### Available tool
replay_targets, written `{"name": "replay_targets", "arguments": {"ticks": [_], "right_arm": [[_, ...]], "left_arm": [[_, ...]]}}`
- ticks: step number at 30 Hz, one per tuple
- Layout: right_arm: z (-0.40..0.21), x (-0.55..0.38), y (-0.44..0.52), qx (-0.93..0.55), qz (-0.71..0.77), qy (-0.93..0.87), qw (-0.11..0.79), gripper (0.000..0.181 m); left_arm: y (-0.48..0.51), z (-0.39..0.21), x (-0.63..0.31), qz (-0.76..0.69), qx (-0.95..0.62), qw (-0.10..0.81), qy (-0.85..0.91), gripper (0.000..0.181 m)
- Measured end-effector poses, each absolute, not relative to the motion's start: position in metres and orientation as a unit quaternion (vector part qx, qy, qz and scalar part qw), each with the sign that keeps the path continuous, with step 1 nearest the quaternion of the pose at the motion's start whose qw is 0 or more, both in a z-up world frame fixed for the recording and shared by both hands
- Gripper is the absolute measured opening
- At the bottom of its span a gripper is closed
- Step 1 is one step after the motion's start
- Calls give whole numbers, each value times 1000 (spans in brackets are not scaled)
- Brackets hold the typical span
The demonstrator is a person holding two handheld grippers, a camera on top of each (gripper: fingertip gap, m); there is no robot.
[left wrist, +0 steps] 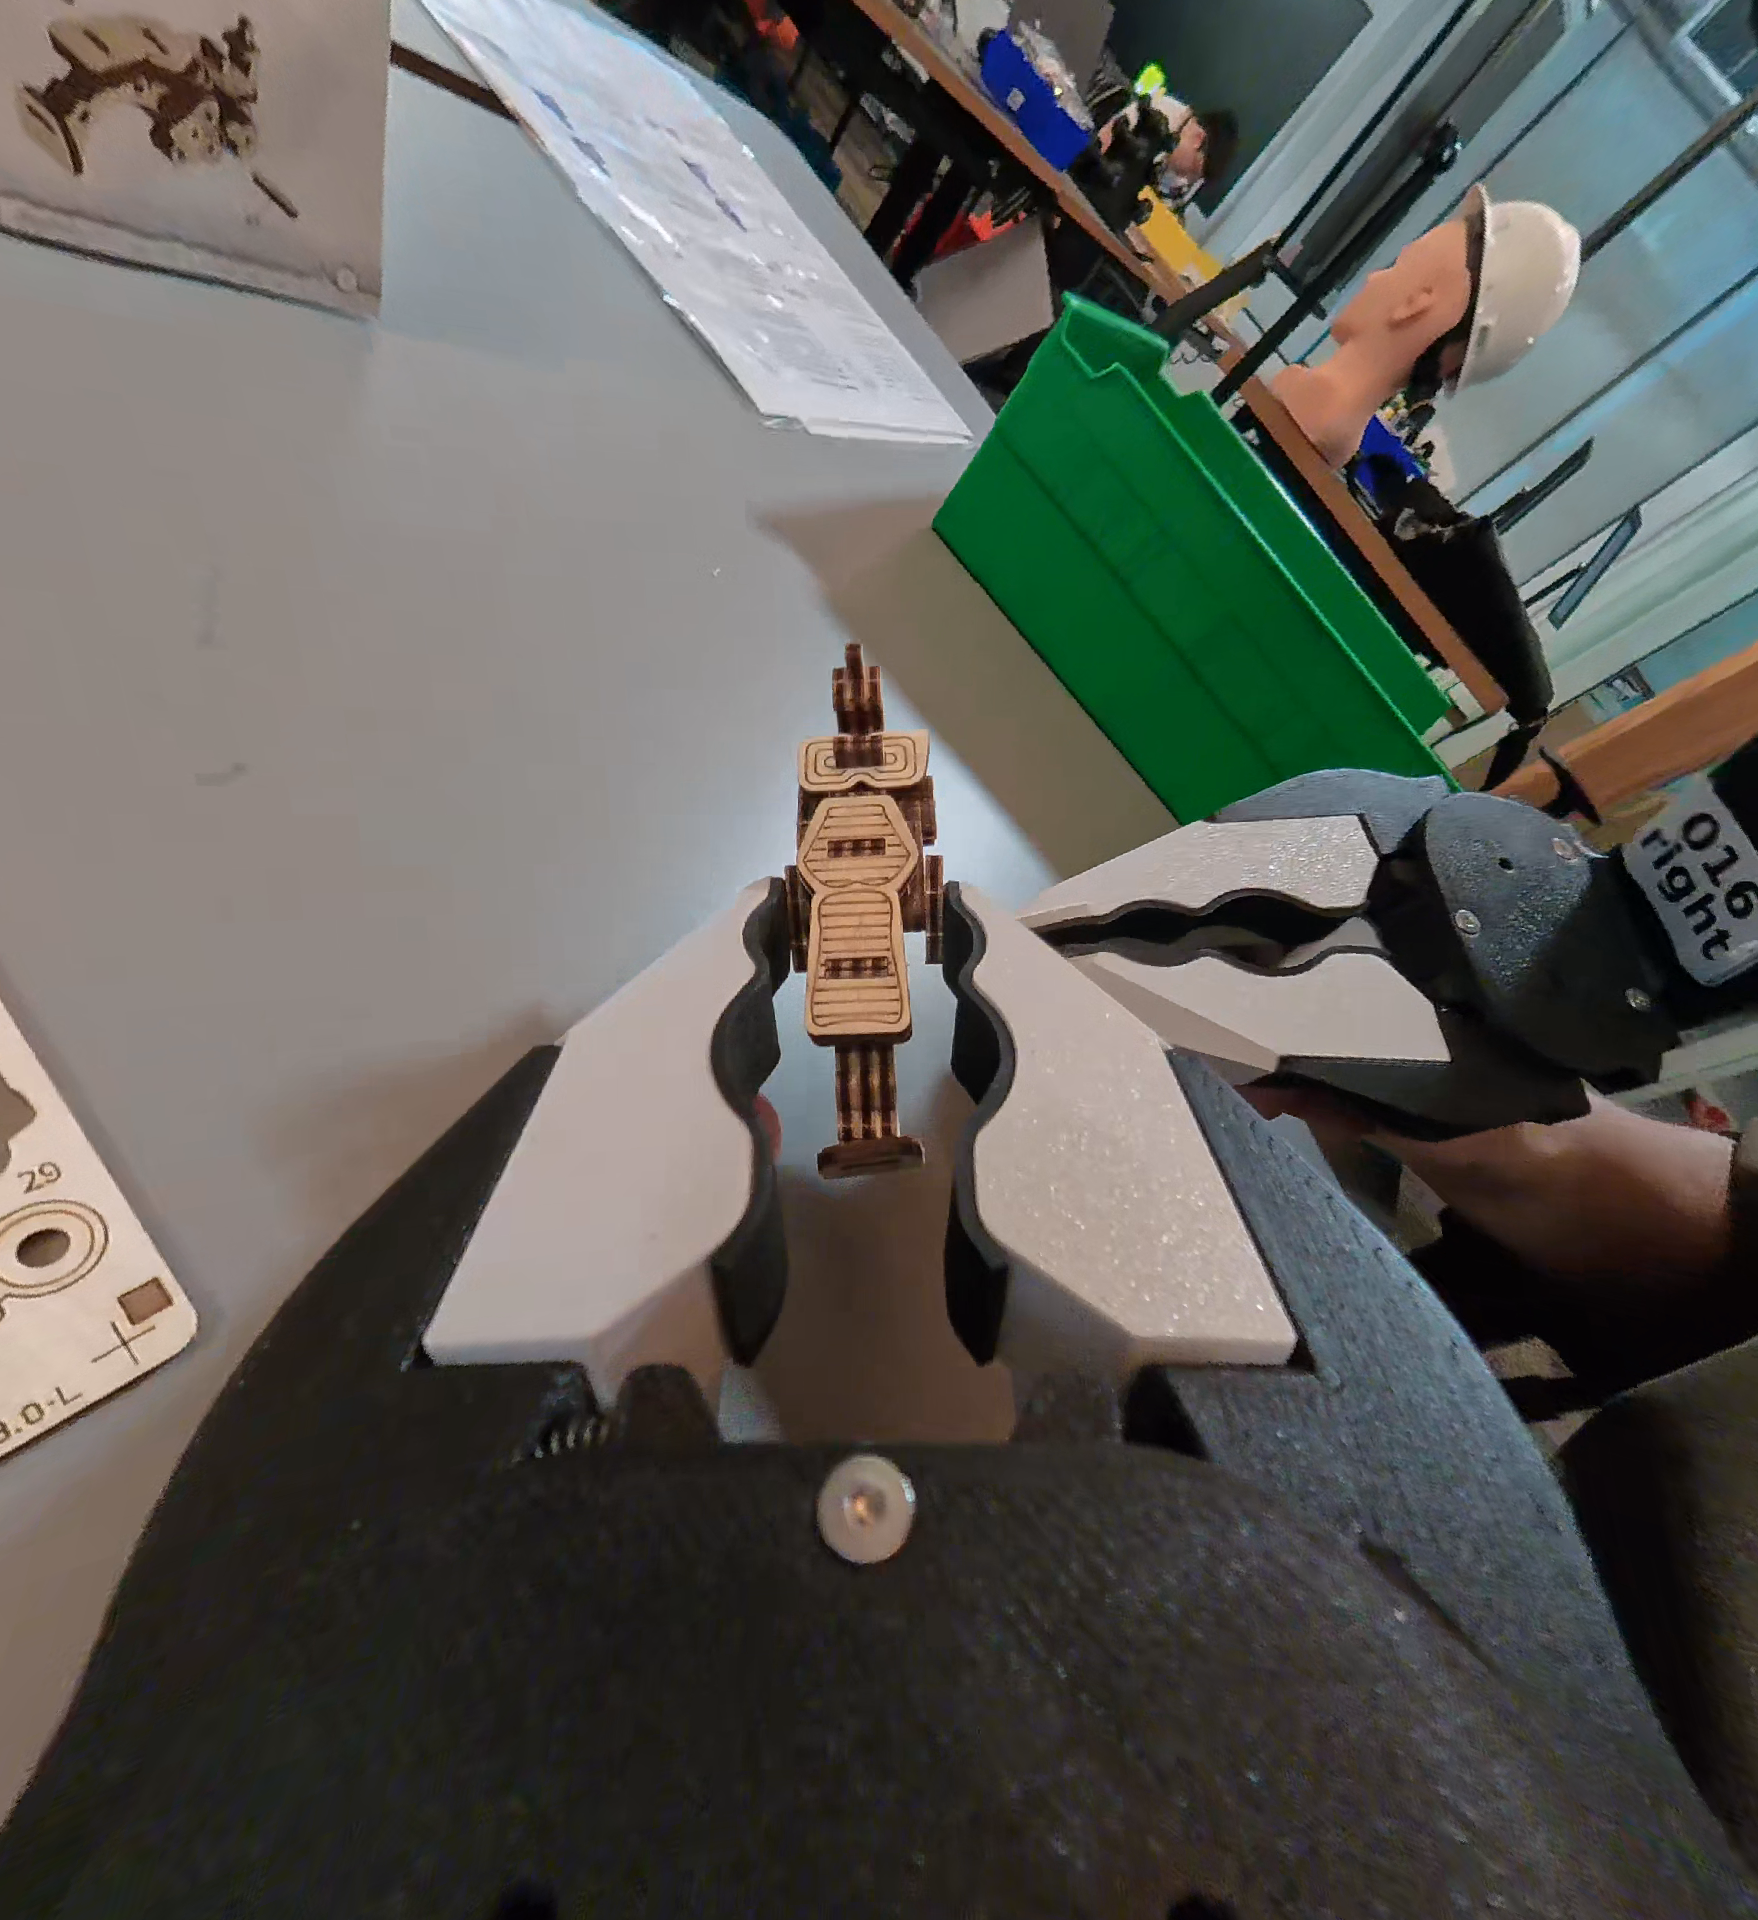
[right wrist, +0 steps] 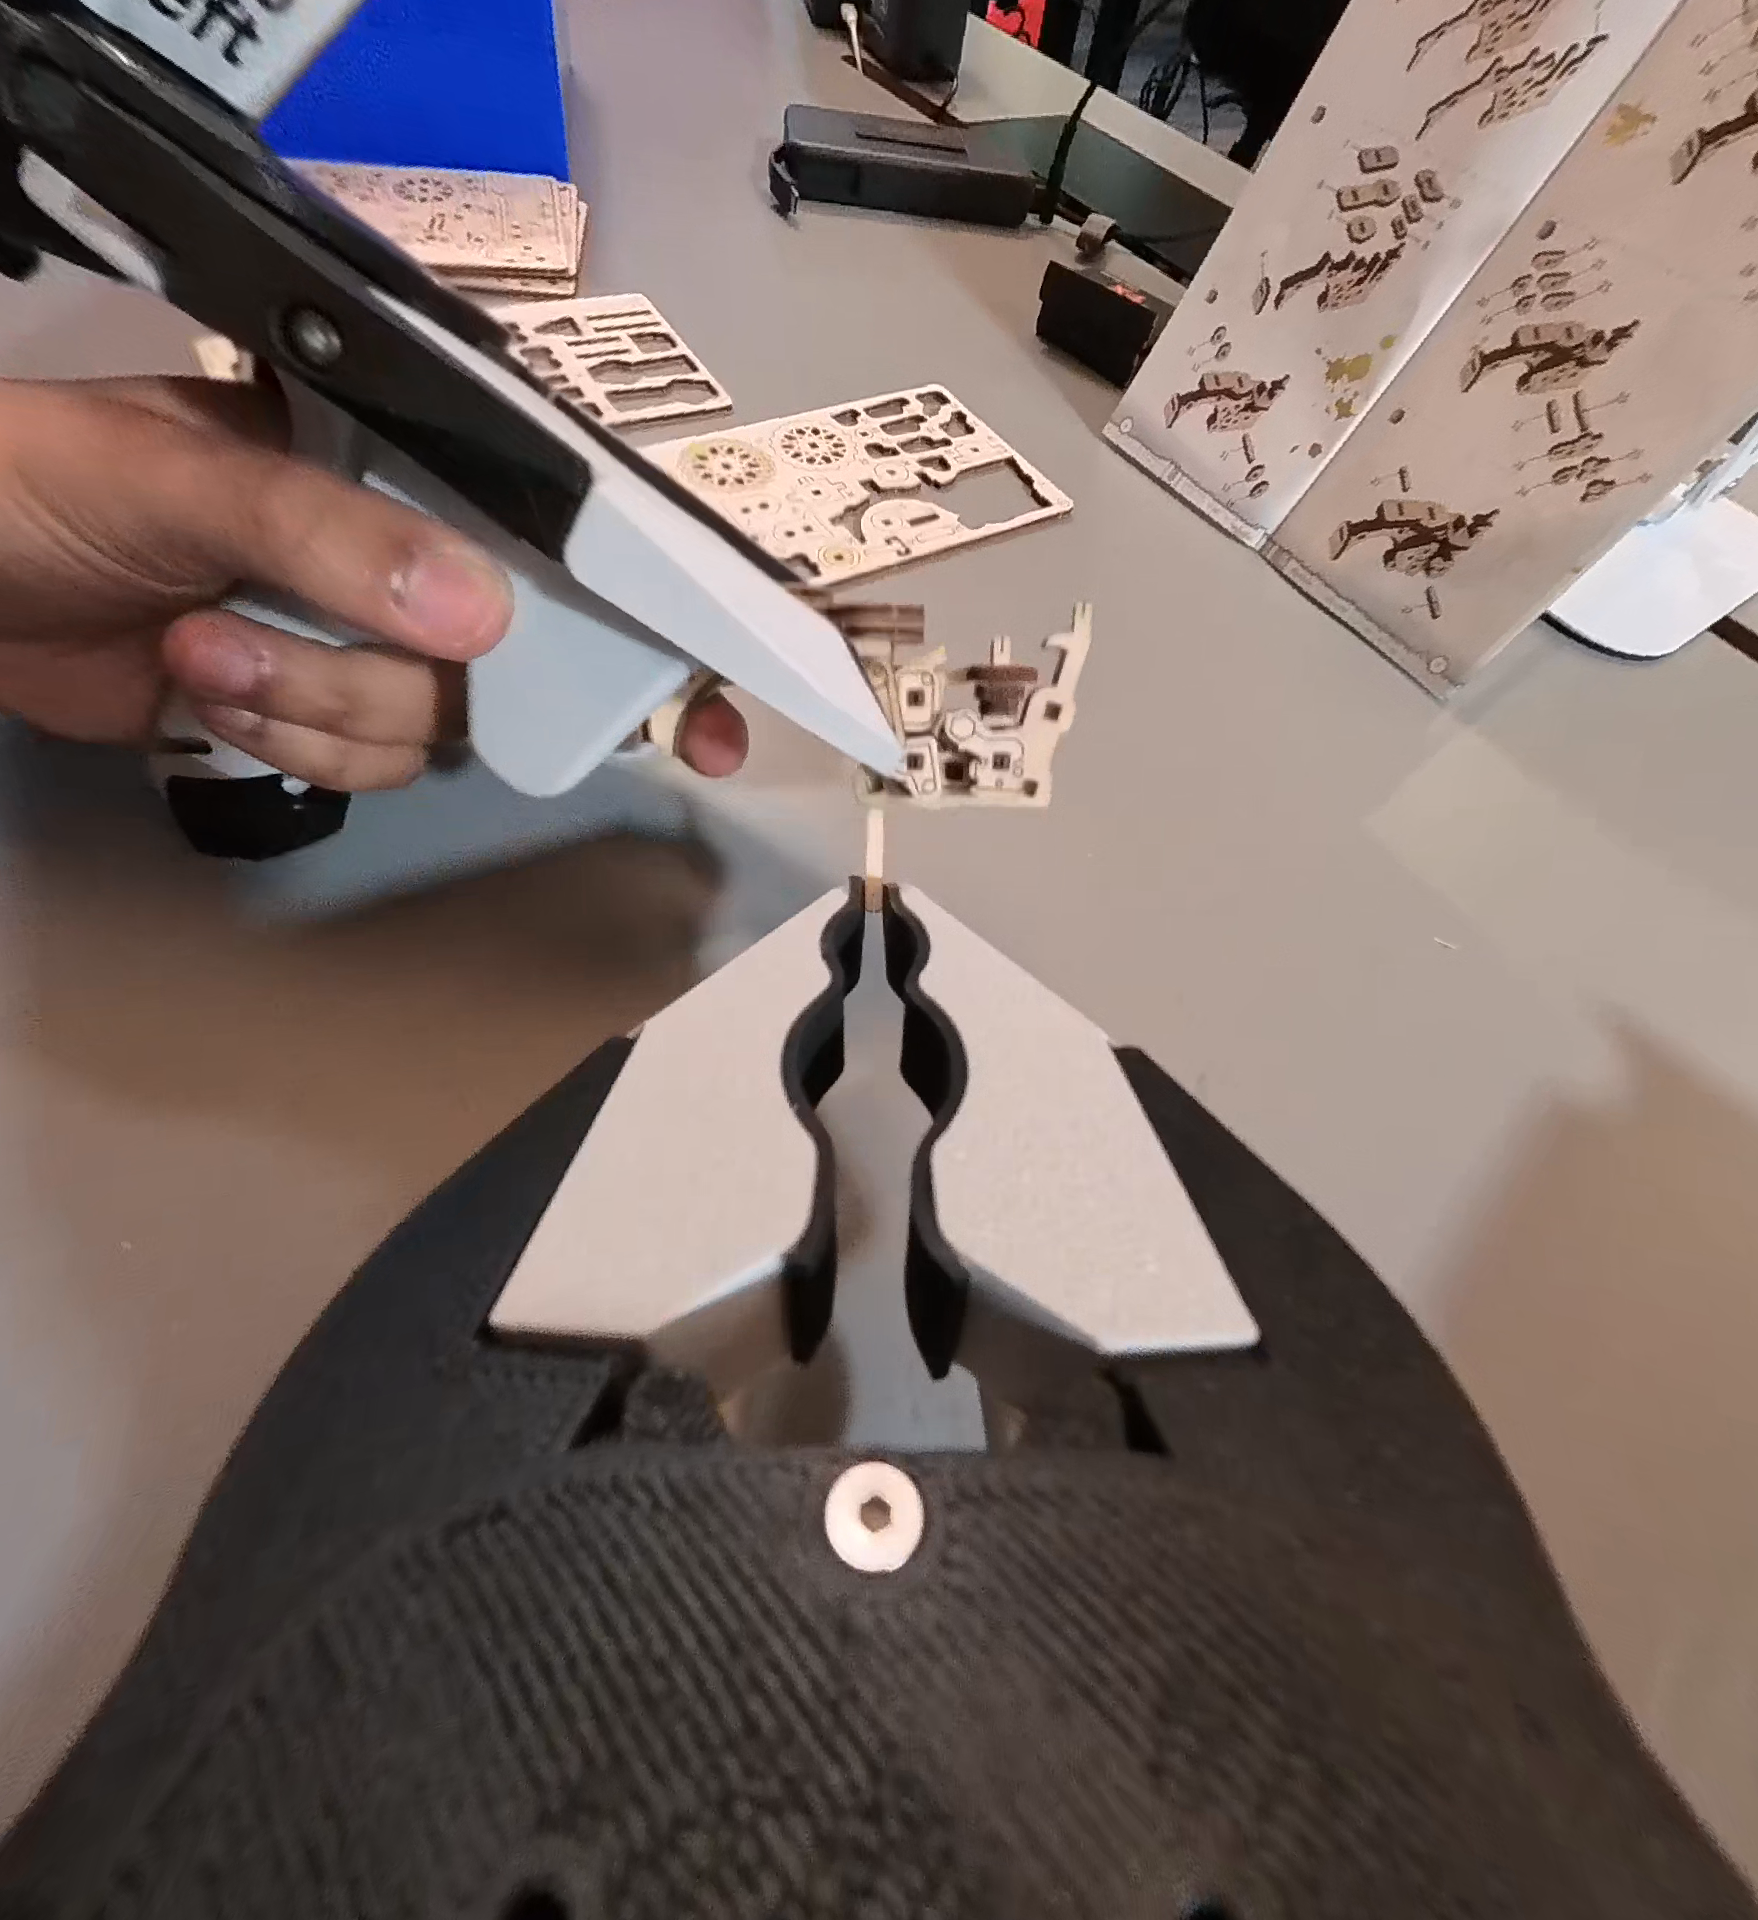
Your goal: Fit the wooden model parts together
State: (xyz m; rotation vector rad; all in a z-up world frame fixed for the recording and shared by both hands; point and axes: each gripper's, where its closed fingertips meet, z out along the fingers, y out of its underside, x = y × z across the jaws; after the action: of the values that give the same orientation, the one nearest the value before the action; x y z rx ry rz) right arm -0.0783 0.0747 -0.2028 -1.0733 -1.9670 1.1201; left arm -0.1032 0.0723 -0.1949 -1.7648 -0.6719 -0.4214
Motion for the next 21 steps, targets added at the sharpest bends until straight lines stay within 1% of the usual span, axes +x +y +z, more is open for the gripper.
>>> {"name": "replay_targets", "arguments": {"ticks": [5, 14, 18, 21], "right_arm": [[-203, -79, 76, -409, 427, -745, 310, 1], [-186, -78, 74, -398, 463, -723, 323, 1], [-183, -79, 77, -405, 470, -714, 323, 1], [-182, -82, 86, -416, 464, -708, 333, 1]], "left_arm": [[75, -196, -96, -170, -769, 560, -258, 25], [75, -200, -97, -173, -771, 553, -266, 25], [75, -202, -95, -203, -761, 548, -283, 26], [74, -202, -97, -254, -736, 543, -315, 26]]}}
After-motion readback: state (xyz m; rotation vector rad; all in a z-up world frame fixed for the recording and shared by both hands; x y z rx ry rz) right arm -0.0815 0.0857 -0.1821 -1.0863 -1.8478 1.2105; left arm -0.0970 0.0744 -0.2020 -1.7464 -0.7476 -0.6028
